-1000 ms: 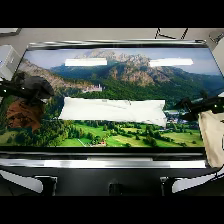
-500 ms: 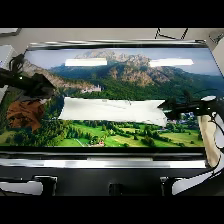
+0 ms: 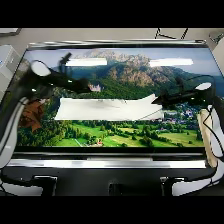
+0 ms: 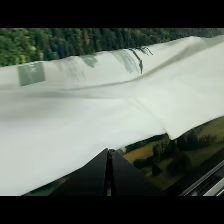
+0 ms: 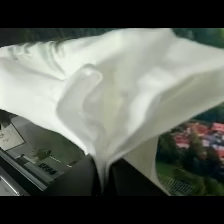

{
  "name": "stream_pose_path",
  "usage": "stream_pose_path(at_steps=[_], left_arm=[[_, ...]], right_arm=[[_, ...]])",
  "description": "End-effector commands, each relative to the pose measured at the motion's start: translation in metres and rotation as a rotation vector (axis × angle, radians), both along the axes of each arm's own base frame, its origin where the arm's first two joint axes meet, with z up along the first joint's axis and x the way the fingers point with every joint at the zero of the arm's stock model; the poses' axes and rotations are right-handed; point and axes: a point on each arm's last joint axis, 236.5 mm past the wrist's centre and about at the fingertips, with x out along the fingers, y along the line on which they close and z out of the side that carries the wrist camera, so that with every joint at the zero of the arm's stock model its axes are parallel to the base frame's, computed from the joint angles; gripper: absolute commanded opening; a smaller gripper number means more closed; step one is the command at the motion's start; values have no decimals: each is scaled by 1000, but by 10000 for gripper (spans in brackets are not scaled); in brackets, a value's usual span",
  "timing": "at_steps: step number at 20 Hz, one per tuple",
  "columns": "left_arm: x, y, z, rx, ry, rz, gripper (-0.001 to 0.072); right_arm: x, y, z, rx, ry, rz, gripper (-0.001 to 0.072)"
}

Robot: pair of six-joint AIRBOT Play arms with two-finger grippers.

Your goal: Fold the clothes and pants, and hang the long-sleeved shirts on hangers.

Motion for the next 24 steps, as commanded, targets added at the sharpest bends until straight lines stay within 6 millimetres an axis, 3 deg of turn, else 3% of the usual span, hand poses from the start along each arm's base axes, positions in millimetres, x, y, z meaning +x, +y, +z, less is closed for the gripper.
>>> stream_pose_path(at_steps=[1,3,6,8,12,14,15,17,19,20,24], left_arm=[[-17,-77,-64,5,67,-21,21],[-42,-108,-105,-6,199,-26,21],[-72,-157,-133,-103,336,-31,21],[-86,-194,-135,-203,399,1,21],[-120,-272,-126,-396,494,87,21],[-114,-294,-121,-460,461,175,21],[-106,-293,-122,-458,408,186,20],[-85,-276,-125,-429,349,182,16],[-53,-233,-117,-349,248,132,16],[-37,-208,-109,-310,203,111,16],[36,-43,-42,-65,-43,110,16]], right_arm=[[-25,18,74,12,-53,26,41],[-43,28,107,8,-86,44,42],[-60,32,149,-3,-151,12,42],[-69,33,167,-12,-186,-1,42],[-77,34,184,-19,-214,-25,42],[-76,29,179,-49,-207,-34,42],[-75,25,175,-66,-196,-49,42],[-67,26,170,-58,-189,-59,42],[-57,43,160,-44,-182,-38,42],[-54,62,153,-16,-169,-2,42],[-41,160,127,161,-114,115,42]])
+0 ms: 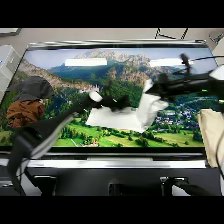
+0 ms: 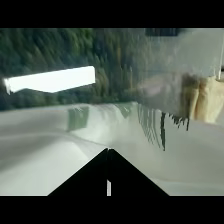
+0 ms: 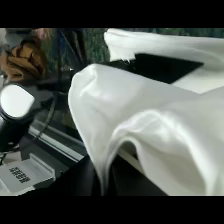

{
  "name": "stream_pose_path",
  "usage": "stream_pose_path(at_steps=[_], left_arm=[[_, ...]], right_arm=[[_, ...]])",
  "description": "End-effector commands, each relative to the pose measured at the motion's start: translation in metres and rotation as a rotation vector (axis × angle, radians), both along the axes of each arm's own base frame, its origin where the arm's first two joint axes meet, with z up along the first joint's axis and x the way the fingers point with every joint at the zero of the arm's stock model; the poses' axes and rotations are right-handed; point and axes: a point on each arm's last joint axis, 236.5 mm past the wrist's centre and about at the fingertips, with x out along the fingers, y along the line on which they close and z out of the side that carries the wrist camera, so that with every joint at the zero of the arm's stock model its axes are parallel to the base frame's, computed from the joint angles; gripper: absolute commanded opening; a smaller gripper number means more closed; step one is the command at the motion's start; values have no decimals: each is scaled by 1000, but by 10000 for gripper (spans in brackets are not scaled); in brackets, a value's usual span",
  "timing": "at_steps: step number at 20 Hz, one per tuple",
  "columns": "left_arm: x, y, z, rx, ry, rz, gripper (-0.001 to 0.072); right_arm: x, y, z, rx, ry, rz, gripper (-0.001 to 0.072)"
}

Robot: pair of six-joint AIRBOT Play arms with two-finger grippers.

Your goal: Fold the clothes and pants, and hang the long-sleeved shirts on hangers.

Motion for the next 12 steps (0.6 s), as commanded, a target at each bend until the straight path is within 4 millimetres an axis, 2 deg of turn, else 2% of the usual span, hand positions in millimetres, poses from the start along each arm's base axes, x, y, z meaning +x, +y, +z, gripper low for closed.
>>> stream_pose_path(at_steps=[1,3,4,6,7,8,9,10,11,12], left_arm=[[46,152,52,269,-183,35,17],[55,221,104,313,-252,124,18],[54,245,128,317,-282,165,18],[48,276,172,324,-356,223,19],[45,282,188,329,-399,228,19],[40,283,200,333,-429,228,19],[37,281,207,335,-451,218,19],[35,277,210,336,-459,212,19],[34,273,210,334,-461,203,19],[33,271,208,337,-463,193,19]], right_arm=[[14,80,-30,119,54,61,42],[17,126,-64,172,139,73,43],[18,148,-85,190,178,71,43],[13,187,-128,229,289,53,43],[11,205,-147,253,343,34,56],[9,223,-162,288,393,6,190],[10,237,-168,342,420,-11,426],[13,246,-165,407,407,-10,602],[17,248,-156,461,389,-4,609],[24,238,-149,475,376,-11,609]])
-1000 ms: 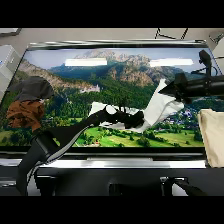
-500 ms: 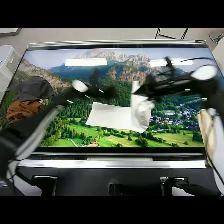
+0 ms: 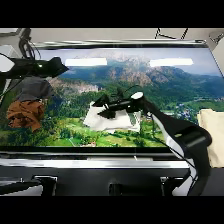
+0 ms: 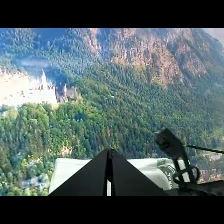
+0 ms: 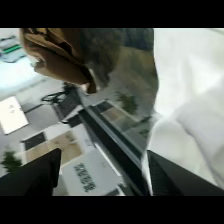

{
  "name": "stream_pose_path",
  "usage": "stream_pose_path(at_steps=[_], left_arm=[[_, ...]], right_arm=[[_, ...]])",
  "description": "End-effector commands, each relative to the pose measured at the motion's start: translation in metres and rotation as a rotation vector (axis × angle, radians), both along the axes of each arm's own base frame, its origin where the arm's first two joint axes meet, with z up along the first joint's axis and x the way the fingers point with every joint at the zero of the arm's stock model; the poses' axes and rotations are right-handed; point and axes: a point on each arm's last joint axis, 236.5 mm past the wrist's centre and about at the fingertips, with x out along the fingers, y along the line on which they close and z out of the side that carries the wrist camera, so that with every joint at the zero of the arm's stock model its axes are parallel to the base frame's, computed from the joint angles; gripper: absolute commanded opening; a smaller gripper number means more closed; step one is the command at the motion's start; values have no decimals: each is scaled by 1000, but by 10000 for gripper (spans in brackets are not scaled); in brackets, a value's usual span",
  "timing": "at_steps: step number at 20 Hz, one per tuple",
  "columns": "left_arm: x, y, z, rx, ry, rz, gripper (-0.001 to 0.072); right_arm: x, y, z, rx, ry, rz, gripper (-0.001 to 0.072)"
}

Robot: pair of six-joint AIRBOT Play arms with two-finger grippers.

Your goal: Fold the clothes and pants, and hang the long-sleeved shirts on hangers.

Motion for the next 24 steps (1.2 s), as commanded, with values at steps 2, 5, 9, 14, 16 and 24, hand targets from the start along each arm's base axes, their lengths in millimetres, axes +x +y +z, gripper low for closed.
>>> stream_pose_path(at_steps=[2,5,9,14,16,24], left_arm=[[-7,5,8,35,-26,-11,19],[-8,5,5,36,-17,-12,19],[-11,4,3,37,-8,-19,20],[-14,-6,1,34,0,-38,20],[-17,-14,2,35,-1,-56,20],[-22,-29,2,32,-2,-86,20]], right_arm=[[33,-25,16,94,-37,-77,608],[55,-139,21,-118,-113,-89,606],[6,-320,-28,-649,44,-24,604],[-41,-284,-68,-506,97,56,605],[-38,-256,-79,-426,64,38,604],[8,-222,-21,-219,-130,-3,40]])
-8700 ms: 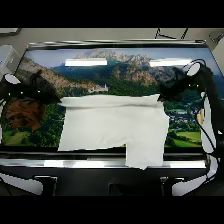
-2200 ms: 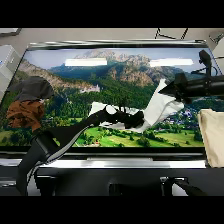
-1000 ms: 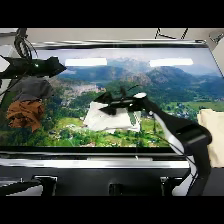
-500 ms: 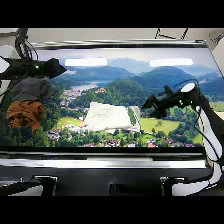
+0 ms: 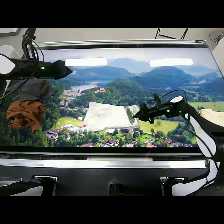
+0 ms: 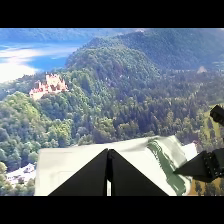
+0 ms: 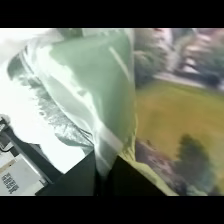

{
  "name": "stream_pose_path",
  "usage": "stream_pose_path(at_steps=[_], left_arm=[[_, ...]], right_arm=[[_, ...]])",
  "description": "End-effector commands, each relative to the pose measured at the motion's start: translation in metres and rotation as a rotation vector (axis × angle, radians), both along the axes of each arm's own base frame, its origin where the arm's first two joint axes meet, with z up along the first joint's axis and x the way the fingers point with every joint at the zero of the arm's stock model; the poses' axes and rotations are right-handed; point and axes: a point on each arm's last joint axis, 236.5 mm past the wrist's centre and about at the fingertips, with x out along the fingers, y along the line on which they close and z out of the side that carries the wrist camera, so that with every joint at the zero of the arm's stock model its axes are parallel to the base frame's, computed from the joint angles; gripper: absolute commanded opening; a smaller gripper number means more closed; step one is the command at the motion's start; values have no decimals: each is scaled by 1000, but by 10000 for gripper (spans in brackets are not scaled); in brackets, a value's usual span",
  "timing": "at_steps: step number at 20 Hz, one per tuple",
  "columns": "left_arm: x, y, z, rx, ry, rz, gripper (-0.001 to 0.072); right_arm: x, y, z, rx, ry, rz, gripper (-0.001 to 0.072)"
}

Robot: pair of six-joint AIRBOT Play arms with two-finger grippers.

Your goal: Fold the clothes and pants, and hang the long-sleeved shirts on hangers.

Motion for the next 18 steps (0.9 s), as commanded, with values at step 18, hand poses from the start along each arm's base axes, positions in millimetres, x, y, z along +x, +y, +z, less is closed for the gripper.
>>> stream_pose_path(at_steps=[18], left_arm=[[5,-3,-2,-5,-9,5,20]], right_arm=[[55,-384,283,-481,-428,-729,41]])
